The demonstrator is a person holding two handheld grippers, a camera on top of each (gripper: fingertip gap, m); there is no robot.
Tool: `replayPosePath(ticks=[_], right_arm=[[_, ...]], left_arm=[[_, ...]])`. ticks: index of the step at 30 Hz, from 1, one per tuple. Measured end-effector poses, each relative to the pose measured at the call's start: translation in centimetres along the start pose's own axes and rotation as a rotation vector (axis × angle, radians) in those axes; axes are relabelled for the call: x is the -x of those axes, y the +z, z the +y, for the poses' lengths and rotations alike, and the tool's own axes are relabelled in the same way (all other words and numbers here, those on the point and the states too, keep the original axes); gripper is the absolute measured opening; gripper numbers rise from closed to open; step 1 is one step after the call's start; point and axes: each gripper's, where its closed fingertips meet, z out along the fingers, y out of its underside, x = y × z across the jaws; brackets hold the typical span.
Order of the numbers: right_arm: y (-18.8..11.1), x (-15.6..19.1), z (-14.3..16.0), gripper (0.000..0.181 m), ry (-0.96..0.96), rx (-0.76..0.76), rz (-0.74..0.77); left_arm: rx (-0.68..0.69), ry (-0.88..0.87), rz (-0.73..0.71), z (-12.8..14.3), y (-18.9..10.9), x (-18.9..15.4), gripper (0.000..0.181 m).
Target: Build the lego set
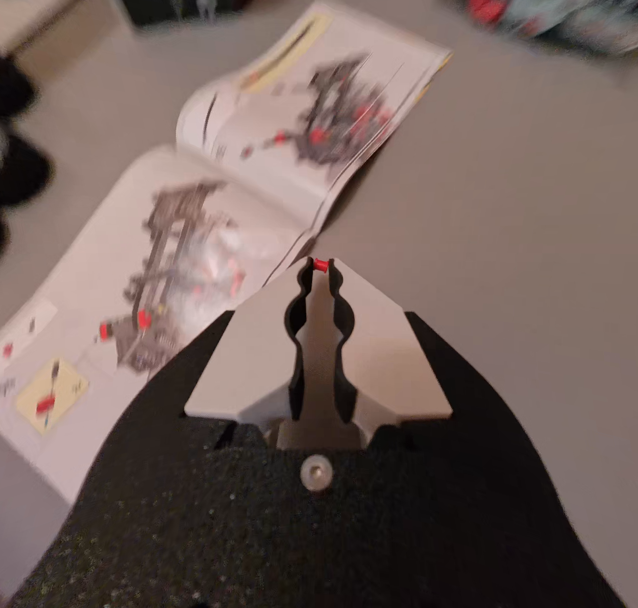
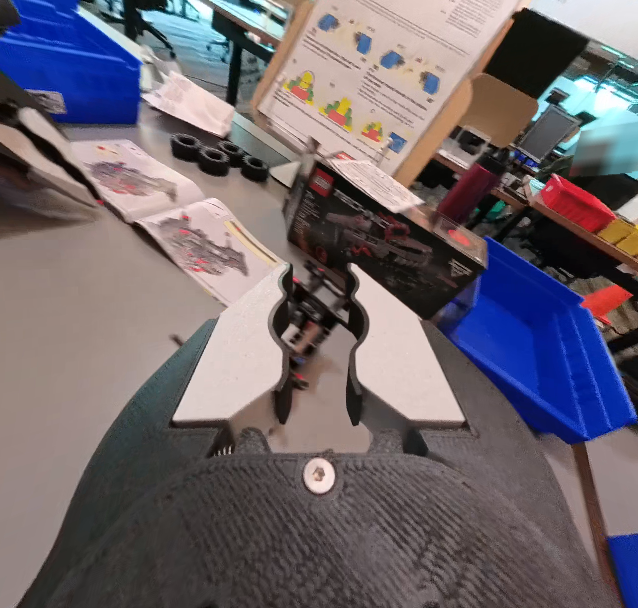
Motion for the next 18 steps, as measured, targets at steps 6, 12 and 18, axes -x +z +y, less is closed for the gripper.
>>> replayPosePath(ticks=[6, 12, 18], right_arm=[[1.4, 11.4, -6.3, 0.034, 0.415, -0.18, -0.376], [3.6, 14.3, -7.6, 0.037, 0.905, -0.288, -0.649], [2.5, 17.0, -8.5, 0.028, 0.994, -0.302, -0.89]], left_arm=[[-0.623, 0.384, -0.032, -10.9, -5.0, -6.3, 0.006], [-0.815, 0.676, -0.075, -15.5, -7.8, -12.4, 0.005], [-0.83, 0.819, -0.128, -16.0, -7.8, -14.2, 0.006]])
